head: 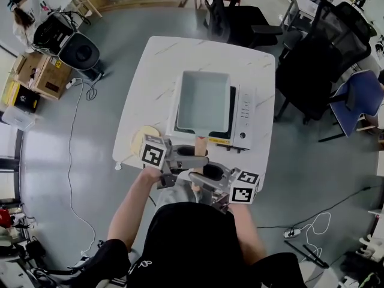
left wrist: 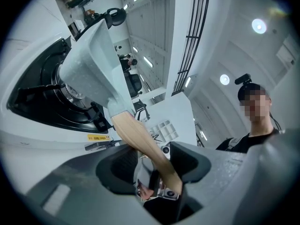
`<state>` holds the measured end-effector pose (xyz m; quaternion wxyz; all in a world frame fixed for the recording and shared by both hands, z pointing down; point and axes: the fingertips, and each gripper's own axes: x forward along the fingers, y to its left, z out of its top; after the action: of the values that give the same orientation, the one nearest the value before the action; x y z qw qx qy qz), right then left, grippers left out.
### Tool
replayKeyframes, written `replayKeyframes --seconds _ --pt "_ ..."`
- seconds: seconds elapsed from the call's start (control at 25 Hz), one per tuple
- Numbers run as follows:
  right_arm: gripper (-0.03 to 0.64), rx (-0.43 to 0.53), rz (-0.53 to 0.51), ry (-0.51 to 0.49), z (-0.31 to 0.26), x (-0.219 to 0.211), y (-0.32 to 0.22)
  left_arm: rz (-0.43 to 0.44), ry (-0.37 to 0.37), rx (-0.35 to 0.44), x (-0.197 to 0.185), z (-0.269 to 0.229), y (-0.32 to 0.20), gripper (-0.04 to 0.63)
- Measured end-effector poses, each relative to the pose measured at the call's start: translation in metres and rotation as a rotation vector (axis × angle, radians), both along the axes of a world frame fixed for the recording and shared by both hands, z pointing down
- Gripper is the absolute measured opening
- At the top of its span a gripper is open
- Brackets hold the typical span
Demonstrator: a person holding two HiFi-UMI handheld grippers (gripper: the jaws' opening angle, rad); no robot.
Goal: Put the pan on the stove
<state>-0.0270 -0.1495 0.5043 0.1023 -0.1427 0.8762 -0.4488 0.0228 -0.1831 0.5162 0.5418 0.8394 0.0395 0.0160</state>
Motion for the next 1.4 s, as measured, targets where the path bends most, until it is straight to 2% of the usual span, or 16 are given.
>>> replayKeyframes --seconds 0.4,0.72,0.88,1.4 --pt "0.21 -0.028 0.018 0.016 0.021 -0.002 -0.018 0.02 -0.049 -0.009 -0.003 0.023 -0.018 0.221" --pt "0.212 -0.044 0.031 0.021 0.033 -0.003 -0.024 0.036 -0.004 -0.033 -0.003 0.04 -0.022 0.219" --pt "0.211 -0.052 0.041 0.016 0.036 -0.002 -0.026 0.034 0.0 -0.061 0.0 0.038 -0.023 0.219" --pt "0.21 -0.058 0.049 0.027 0.041 -0.004 -0.026 0.022 0.005 -0.077 -0.001 0.042 -0.023 0.216"
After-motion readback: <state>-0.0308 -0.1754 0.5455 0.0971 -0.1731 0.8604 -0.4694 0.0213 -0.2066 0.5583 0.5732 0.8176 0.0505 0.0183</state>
